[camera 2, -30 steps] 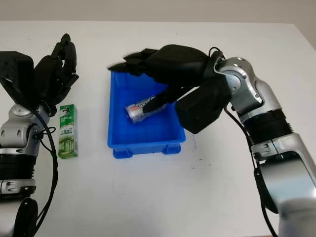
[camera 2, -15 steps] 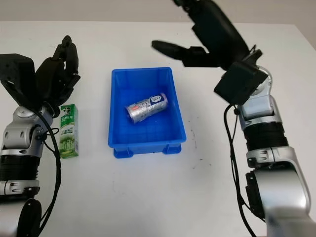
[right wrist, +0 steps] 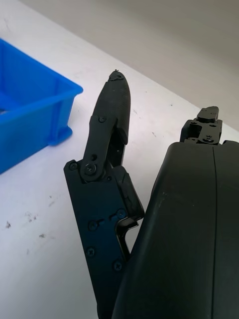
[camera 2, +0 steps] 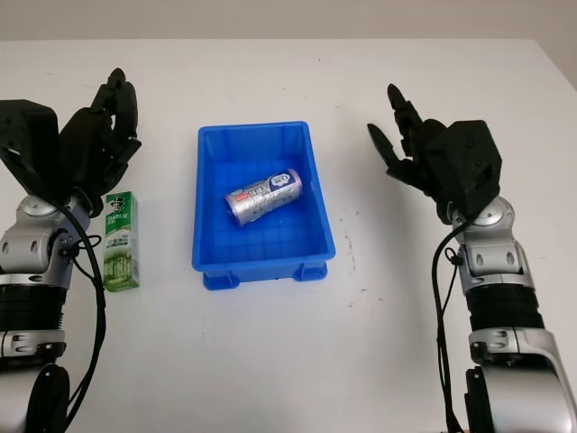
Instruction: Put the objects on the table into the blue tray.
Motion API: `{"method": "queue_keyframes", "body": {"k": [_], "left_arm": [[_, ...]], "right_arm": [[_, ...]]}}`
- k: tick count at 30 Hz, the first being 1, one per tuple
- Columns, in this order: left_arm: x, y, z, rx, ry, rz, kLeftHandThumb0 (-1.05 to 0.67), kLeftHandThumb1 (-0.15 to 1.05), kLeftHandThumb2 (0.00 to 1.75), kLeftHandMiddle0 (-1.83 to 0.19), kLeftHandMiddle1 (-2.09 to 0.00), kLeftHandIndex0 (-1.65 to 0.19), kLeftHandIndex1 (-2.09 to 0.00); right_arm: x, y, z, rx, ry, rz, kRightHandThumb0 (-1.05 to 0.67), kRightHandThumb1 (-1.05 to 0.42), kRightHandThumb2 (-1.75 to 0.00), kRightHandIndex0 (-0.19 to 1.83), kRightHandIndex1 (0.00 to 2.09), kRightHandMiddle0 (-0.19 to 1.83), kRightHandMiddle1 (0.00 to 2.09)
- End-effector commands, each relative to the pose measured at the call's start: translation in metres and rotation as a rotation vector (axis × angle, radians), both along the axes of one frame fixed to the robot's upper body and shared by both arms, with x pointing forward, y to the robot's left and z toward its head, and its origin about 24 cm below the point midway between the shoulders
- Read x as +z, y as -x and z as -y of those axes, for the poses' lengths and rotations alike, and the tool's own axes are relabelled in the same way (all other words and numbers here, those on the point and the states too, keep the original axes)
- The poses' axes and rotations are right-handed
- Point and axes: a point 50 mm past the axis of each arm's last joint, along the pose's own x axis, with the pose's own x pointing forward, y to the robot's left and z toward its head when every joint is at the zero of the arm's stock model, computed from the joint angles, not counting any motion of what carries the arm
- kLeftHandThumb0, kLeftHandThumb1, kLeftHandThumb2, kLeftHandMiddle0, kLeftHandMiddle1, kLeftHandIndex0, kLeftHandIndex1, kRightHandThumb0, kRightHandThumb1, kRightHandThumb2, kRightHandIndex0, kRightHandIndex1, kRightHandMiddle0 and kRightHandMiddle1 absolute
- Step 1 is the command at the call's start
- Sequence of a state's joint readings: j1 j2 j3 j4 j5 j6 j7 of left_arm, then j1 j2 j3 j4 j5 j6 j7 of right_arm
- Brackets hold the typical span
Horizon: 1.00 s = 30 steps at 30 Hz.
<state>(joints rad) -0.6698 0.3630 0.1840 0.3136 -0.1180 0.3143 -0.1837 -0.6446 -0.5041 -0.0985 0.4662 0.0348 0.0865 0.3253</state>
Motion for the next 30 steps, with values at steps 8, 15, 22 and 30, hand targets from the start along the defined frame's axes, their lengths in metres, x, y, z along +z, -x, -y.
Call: {"method": "queue_keyframes", "body": {"k": [8, 15, 22, 30], "left_arm": [[0.057, 0.011, -0.020, -0.366, -0.248, 0.130, -0.50, 1.05, 0.29, 0.13, -0.05, 0.13, -0.04], [0.117, 0.053, -0.020, -0.599, -0.832, 0.126, -0.51, 0.86, 0.04, -0.03, -0.09, -0.02, -0.10], [0.127, 0.082, -0.006, -0.716, -1.139, 0.011, -0.25, 0.76, 0.04, -0.18, -0.06, -0.12, -0.09], [0.115, 0.097, 0.005, -0.728, -1.802, -0.011, -0.31, 0.77, 0.05, -0.15, -0.05, -0.15, -0.08]], "right_arm": [[-0.006, 0.001, -0.008, 0.043, -0.074, 0.004, -0.64, -1.05, -0.63, -0.19, 0.00, -0.19, 0.00], [-0.010, -0.001, -0.008, 0.042, -0.090, 0.002, -0.63, -1.05, -0.63, -0.19, 0.00, -0.19, 0.00], [-0.010, -0.003, -0.011, 0.061, -0.060, 0.005, -0.63, -1.05, -0.64, -0.19, 0.00, -0.19, 0.00], [-0.010, -0.005, -0.012, 0.060, -0.067, 0.008, -0.63, -1.05, -0.64, -0.19, 0.00, -0.19, 0.00]]}}
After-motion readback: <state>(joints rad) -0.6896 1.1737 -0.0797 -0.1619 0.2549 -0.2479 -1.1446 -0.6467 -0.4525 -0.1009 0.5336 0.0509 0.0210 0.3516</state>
